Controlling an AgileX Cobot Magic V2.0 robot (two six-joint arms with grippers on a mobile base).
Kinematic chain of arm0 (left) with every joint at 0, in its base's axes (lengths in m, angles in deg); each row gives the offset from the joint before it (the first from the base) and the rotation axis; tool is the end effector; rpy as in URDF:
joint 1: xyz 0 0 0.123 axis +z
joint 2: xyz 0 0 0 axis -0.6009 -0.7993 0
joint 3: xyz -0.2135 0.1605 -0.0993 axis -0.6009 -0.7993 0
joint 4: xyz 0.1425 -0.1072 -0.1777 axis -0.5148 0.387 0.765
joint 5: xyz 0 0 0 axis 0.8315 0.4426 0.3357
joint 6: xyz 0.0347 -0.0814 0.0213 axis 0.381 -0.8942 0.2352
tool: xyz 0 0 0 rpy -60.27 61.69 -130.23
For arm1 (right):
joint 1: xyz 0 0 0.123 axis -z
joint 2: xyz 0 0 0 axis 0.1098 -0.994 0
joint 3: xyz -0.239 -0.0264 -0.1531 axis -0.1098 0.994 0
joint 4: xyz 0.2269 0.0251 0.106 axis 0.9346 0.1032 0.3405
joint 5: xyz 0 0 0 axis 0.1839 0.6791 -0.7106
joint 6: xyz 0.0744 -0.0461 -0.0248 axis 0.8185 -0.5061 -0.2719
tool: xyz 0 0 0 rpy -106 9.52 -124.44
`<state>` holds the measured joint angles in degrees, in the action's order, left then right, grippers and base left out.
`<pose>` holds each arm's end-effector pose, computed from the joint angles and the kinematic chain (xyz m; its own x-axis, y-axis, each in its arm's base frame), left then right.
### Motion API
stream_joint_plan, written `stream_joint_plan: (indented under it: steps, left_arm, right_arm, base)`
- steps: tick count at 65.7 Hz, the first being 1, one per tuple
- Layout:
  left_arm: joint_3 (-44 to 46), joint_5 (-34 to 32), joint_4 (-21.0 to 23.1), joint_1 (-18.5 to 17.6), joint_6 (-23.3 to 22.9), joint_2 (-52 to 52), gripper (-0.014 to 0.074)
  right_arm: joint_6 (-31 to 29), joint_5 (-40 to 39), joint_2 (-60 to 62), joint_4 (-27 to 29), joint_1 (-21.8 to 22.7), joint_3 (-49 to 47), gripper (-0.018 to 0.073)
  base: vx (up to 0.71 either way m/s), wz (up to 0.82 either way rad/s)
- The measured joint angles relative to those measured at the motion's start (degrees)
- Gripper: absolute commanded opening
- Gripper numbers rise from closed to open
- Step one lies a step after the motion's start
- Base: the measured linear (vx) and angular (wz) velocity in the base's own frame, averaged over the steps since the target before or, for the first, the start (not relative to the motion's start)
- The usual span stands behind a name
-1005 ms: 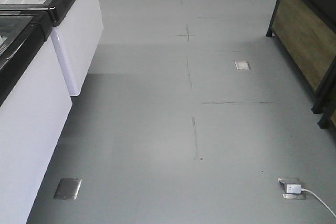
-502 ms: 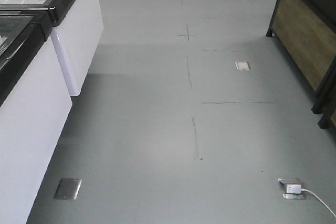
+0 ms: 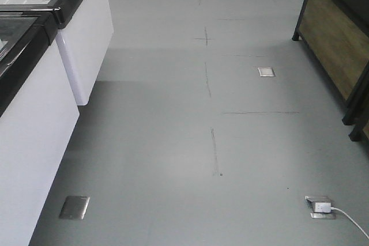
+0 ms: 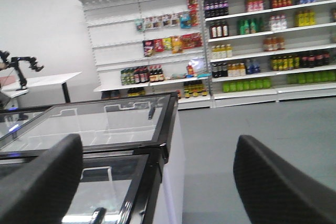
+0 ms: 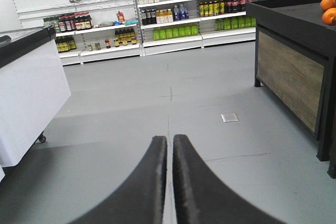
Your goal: Left arm holds basket, right arm returns cookies
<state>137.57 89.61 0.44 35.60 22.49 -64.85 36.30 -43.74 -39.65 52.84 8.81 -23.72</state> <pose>0.1088 0.0141 0.4473 0.0638 0.1099 -0.9919 -0.1679 0.9809 0.0978 0.0565 -0.0016 0.1915 -0.0634 0.1335 -0.9890 0.0434 0.9904 0.1309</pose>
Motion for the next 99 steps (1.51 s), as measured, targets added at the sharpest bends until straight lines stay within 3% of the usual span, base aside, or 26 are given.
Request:
stream_joint_plan:
  steps: [17, 27, 38, 54, 63, 81, 99]
  left_arm:
    - [0.0, 11.5, -27.2, 0.0, -27.3, -0.3, 0.0554]
    - [0.0, 20.3, -38.0, 0.0, -35.6, -0.3, 0.0554]
    - [0.0, 26.9, -39.2, 0.0, -40.5, -0.3, 0.0554]
    - [0.0, 27.8, -38.1, 0.0, -43.7, -0.3, 0.0554]
    - [0.0, 26.9, -36.1, 0.0, -48.0, -0.7, 0.0554]
    - [0.0, 21.0, -36.2, 0.0, -59.3, -7.6, 0.0552]
    - [0.0, 31.9, -44.7, 0.0, -71.0, -10.2, 0.0454]
  right_arm:
    - [0.0, 0.0, 0.0, 0.0, 0.0, 0.0, -0.0003]
    - [0.0, 0.0, 0.0, 0.0, 0.0, 0.0, -0.0003]
    - [0.0, 0.0, 0.0, 0.0, 0.0, 0.0, -0.0003]
    - [0.0, 0.0, 0.0, 0.0, 0.0, 0.0, -0.0003]
    - [0.0, 0.0, 0.0, 0.0, 0.0, 0.0, -0.0003]
    - [0.0, 0.0, 0.0, 0.0, 0.0, 0.0, -0.0003]
    - [0.0, 0.0, 0.0, 0.0, 0.0, 0.0, -0.0003]
  base:
    - [0.0, 0.0]
    - [0.0, 0.0]
    - [0.0, 0.0]
    - [0.0, 0.0]
    - [0.0, 0.0]
    - [0.0, 0.0]
    - [0.0, 0.0]
